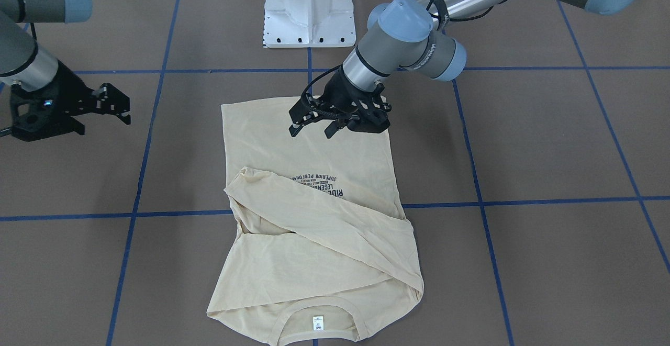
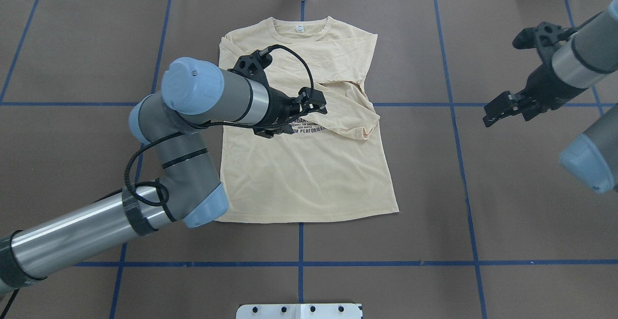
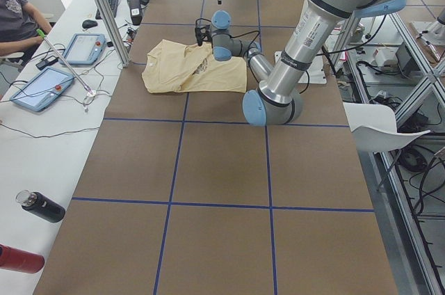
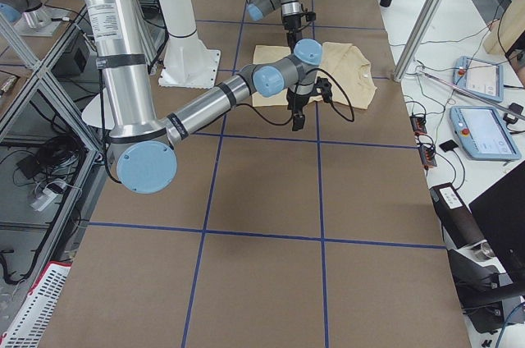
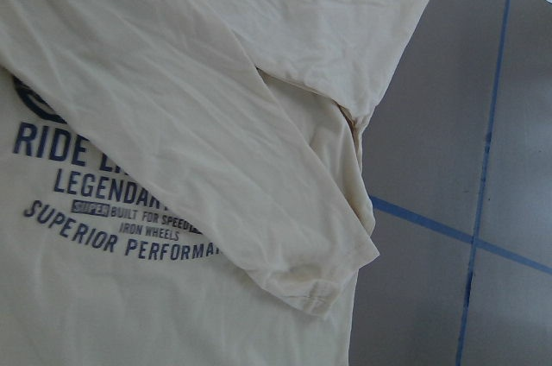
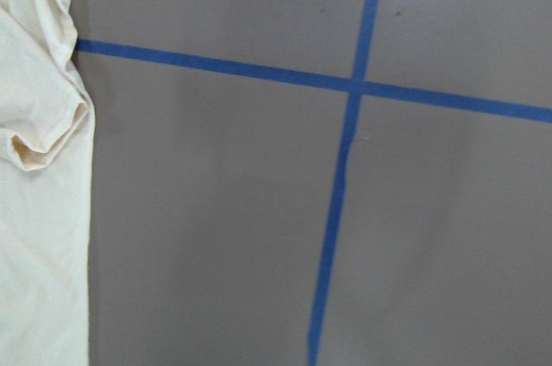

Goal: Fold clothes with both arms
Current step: 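Release the sleeve with the left gripper while the right gripper moves to the hem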

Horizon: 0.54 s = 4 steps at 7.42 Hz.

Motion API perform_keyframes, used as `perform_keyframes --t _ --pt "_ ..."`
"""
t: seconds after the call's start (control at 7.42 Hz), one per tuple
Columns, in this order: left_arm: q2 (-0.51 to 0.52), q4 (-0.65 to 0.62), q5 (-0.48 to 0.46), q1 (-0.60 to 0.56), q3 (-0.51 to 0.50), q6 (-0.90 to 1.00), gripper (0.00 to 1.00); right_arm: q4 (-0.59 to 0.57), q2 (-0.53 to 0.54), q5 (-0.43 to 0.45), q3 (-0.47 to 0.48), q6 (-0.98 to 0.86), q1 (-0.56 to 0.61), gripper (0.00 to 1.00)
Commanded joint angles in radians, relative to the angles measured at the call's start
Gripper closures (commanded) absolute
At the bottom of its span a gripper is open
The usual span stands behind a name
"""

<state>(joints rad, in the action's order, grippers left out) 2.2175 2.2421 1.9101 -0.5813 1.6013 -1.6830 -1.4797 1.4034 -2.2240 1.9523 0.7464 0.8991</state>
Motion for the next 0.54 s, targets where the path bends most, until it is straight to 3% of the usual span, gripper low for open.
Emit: perform_keyframes --t 0.0,0.13,0.4 --pt "-0.128 -0.132 -0.008 -0.011 0.208 0.016 0.0 0.143 -0.009 0.151 0.002 0.258 -0.203 0.0" --pt "-0.142 -0.219 -0.012 -0.017 0.273 0.017 0.0 0.15 -0.018 0.177 -0.004 0.271 -0.263 0.0" --pt "-0.139 -0.265 -0.025 -0.012 0.298 0.017 0.0 0.145 -0.107 0.176 -0.076 0.281 -0.313 0.01"
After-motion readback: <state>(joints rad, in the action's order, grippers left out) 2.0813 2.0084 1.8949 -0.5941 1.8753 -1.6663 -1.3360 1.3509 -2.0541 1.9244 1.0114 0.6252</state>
